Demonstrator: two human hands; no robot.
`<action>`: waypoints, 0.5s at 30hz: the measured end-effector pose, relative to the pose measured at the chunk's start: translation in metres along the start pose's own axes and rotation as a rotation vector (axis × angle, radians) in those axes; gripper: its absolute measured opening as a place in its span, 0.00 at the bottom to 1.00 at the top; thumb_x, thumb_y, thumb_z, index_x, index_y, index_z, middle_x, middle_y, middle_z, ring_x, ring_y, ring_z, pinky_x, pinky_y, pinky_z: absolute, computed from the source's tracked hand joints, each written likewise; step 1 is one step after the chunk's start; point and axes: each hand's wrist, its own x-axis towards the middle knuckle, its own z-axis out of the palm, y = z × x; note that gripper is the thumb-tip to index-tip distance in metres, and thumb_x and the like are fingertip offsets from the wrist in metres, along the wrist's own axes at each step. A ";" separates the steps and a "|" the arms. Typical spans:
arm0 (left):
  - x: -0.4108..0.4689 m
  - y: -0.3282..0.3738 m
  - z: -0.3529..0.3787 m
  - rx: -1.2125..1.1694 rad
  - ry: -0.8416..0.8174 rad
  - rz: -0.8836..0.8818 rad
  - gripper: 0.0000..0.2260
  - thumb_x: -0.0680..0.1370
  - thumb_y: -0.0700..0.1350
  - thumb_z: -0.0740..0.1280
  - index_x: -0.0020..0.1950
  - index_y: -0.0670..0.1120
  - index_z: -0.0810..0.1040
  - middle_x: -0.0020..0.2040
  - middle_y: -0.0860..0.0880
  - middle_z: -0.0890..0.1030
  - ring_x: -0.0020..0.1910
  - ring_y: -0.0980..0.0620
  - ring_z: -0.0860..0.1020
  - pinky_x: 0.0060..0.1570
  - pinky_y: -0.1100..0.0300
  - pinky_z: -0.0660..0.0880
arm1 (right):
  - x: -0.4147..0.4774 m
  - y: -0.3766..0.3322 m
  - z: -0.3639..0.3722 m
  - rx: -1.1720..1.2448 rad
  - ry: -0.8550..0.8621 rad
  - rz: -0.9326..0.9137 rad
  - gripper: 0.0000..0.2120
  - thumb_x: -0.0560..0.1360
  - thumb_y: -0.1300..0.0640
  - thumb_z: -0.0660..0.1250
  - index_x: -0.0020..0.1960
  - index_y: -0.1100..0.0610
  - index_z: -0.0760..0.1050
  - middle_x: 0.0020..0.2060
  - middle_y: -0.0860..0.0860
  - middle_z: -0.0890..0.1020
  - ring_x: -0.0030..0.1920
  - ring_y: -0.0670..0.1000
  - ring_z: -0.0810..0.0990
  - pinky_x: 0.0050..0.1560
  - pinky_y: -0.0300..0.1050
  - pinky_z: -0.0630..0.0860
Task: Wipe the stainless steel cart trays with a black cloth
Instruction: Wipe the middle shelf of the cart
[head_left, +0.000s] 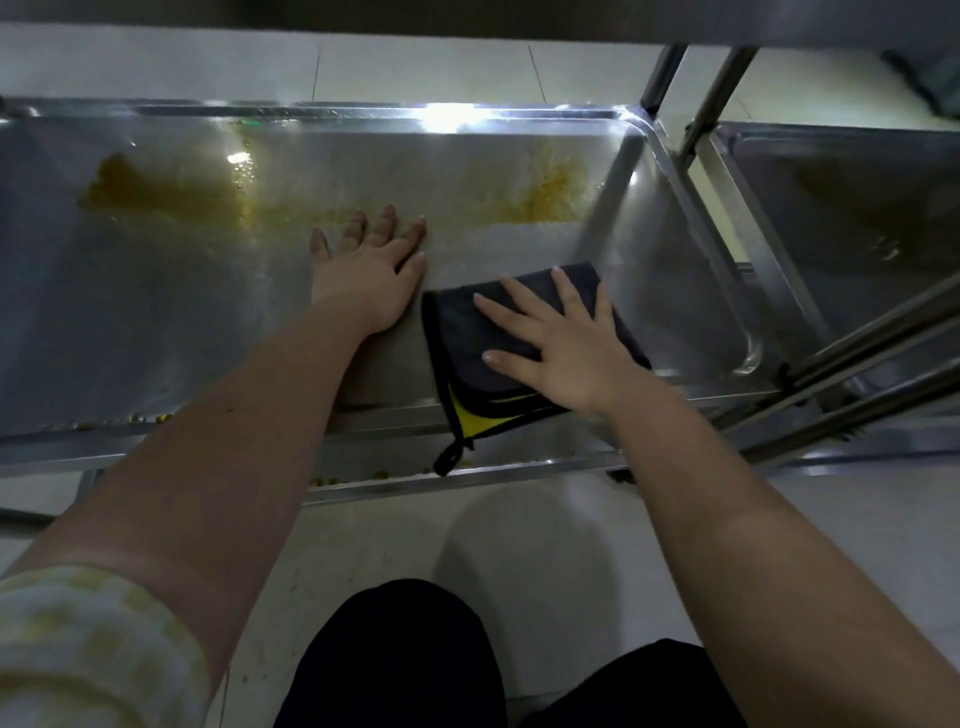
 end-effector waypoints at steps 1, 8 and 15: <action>0.000 0.000 0.000 -0.001 -0.001 0.000 0.23 0.82 0.61 0.45 0.78 0.66 0.49 0.81 0.56 0.47 0.79 0.47 0.46 0.72 0.35 0.41 | -0.006 0.020 -0.003 0.012 0.008 0.032 0.29 0.74 0.26 0.47 0.73 0.25 0.44 0.78 0.35 0.44 0.78 0.57 0.36 0.70 0.68 0.29; -0.002 0.006 -0.001 -0.008 0.000 -0.004 0.23 0.83 0.60 0.45 0.79 0.65 0.49 0.81 0.55 0.47 0.79 0.46 0.46 0.72 0.35 0.41 | -0.040 0.111 -0.023 -0.035 -0.021 0.346 0.24 0.71 0.24 0.39 0.65 0.20 0.34 0.77 0.36 0.41 0.77 0.56 0.36 0.71 0.66 0.30; -0.004 0.002 -0.003 0.018 -0.008 0.004 0.23 0.83 0.60 0.44 0.79 0.64 0.48 0.81 0.54 0.46 0.79 0.45 0.46 0.72 0.34 0.41 | -0.026 0.028 0.001 -0.038 -0.067 0.014 0.27 0.69 0.24 0.36 0.66 0.20 0.31 0.70 0.30 0.31 0.75 0.59 0.30 0.67 0.66 0.25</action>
